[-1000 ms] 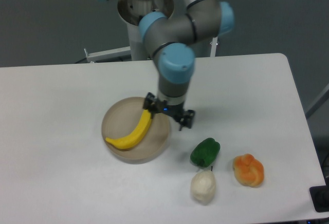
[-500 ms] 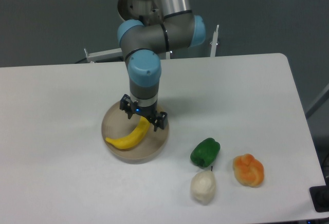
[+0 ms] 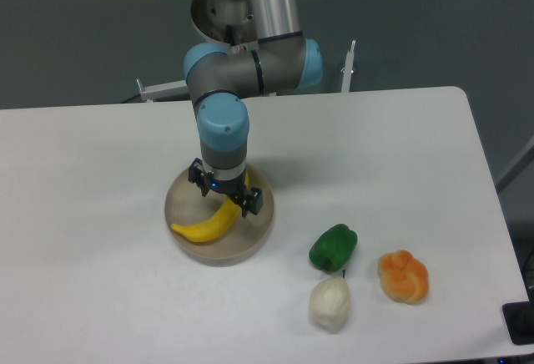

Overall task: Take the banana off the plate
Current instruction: 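Lower the gripper onto the yellow banana and close on it, then lift the banana off the plate and carry it toward the green pepper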

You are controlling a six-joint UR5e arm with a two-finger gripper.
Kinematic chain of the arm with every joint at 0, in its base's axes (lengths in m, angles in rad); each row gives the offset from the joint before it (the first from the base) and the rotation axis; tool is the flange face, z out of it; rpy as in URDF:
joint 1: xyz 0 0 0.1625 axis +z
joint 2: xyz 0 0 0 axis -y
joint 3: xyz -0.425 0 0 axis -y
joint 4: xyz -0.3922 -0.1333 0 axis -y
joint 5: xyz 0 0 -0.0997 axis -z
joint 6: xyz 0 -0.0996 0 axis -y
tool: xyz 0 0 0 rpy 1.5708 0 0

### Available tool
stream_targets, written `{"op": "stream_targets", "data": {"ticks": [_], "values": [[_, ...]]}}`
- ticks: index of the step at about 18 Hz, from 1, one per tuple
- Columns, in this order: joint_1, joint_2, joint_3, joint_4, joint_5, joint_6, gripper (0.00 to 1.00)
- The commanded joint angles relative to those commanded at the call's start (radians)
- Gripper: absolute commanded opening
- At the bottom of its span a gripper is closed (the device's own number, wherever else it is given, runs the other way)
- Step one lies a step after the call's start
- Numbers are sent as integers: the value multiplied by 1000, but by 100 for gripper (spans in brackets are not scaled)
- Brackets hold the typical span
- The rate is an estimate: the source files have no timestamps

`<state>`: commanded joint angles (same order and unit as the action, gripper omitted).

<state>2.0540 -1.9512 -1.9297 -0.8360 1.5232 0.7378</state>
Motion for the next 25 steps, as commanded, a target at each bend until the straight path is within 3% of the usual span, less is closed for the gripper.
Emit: {"op": "stream_targets", "data": {"ticks": [6,9,15,19,25], "values": [[0,3,5,0,-2,6,37],[0,2,8,0,0,6,28],[9,15,20,-3,-2,9,25],[44,46,70,-12,2,53,24],[198,77,138,-25,17,267,24]]}}
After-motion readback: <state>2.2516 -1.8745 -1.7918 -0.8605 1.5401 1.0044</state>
